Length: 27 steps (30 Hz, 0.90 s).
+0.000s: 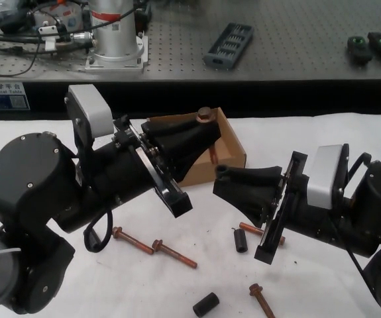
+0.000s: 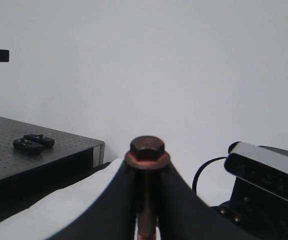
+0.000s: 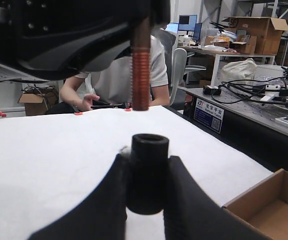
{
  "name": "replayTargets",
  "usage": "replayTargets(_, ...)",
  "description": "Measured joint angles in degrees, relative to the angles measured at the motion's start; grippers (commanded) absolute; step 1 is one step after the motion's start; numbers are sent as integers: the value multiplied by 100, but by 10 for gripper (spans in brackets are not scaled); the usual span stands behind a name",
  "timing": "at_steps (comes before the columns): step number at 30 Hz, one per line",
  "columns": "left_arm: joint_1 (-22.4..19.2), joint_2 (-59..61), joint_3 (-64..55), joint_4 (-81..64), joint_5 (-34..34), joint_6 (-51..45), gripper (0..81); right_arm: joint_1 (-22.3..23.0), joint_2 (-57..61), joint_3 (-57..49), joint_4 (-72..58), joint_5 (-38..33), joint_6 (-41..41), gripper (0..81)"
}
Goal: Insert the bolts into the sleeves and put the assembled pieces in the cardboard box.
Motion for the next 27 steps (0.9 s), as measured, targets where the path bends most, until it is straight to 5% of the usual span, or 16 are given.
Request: replayTargets(27, 0, 0, -10, 222, 291, -79, 6, 0, 0, 0, -118, -301, 222, 54)
